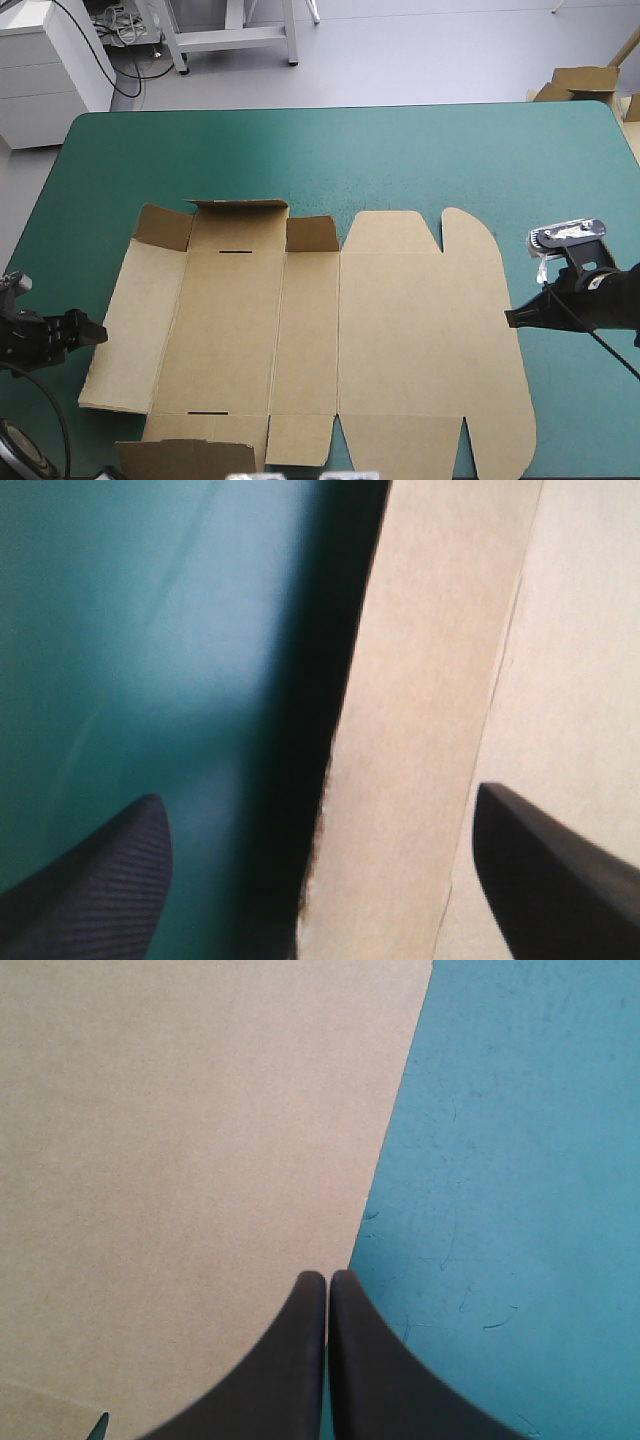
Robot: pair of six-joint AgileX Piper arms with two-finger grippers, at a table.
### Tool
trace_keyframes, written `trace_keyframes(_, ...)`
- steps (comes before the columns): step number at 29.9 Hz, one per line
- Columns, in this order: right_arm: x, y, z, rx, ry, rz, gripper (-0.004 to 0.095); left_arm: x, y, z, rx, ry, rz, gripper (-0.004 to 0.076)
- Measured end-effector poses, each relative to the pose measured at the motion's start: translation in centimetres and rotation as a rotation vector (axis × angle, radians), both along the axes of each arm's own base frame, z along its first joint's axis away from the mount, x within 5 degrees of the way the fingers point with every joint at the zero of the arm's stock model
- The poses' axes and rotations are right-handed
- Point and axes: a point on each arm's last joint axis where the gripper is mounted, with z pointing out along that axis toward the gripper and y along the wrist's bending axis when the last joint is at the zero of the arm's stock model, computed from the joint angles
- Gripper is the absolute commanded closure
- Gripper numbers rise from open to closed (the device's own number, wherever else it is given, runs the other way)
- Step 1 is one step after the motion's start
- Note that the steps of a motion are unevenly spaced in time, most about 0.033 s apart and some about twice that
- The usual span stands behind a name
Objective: Fold the box
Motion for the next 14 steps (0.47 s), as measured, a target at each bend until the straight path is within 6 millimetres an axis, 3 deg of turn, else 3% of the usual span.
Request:
trace_keyframes(8,0.0,0.0,0.0,0.000,-0.001,0.000,0.0914,-0.7,-1.3,-2.0,-0.039,0.030,-0.064,0.0180)
trace_keyframes(14,0.0,0.0,0.0,0.000,-0.004,-0.001,0.0915,0.1,-3.8,-3.0,-0.064,0.032,-0.163,0.0181)
